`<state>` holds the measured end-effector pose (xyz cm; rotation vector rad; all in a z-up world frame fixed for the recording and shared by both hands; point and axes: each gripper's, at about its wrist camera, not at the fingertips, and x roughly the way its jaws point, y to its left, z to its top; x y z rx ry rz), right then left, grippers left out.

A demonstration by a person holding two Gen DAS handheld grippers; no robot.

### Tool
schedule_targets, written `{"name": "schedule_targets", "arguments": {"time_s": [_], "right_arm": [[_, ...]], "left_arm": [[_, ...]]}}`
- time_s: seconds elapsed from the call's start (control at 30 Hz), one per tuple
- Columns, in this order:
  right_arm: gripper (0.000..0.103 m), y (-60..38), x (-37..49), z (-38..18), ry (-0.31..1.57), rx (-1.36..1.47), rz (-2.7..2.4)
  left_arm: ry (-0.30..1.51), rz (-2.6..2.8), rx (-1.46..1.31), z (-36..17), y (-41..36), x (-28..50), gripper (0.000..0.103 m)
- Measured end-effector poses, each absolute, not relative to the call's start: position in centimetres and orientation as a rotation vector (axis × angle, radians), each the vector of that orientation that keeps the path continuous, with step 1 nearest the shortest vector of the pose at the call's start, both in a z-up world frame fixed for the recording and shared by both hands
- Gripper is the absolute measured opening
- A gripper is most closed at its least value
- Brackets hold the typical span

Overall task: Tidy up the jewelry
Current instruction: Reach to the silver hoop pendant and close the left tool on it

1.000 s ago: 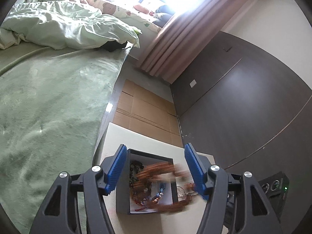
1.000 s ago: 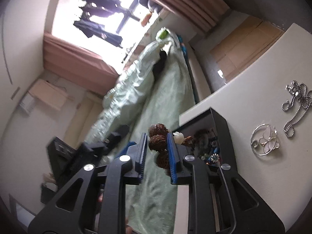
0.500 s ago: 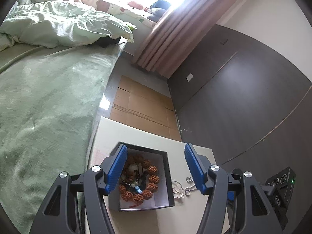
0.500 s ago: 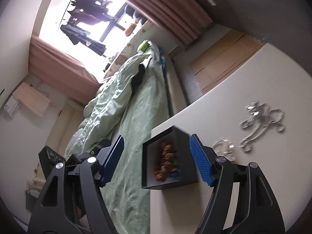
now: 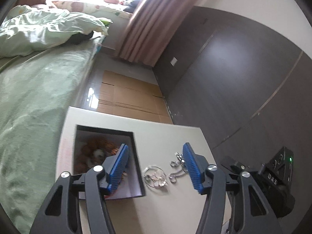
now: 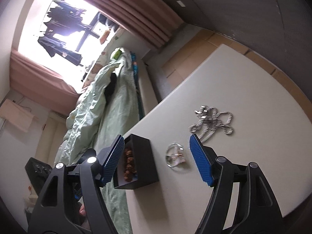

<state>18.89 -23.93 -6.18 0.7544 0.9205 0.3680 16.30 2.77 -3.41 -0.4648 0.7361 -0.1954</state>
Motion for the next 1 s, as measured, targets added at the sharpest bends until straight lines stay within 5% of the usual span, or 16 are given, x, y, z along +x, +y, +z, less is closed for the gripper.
{"name": "schedule_targets", "arguments": {"time_s": [0.1,0.5,1.0], "right_arm": [[0.070,-25.0,18.8,-6.7,0.933,0.779,0.344],[0.064,-27.6,18.9,-7.5,0.967,0.830,0.283],[0.064,-29.2,19.5,-7.2,0.967,0.872,0.273]], "left_arm": [[0.762,-0.239,-0.433,-3.8,1.0,16.5,0.039],[0.904,-0.331,-0.345,-6.6,-4.5,18.3,0.021],[1.044,-0.256,-0.259,-11.3,-7.5,21.0,0.017]]}}
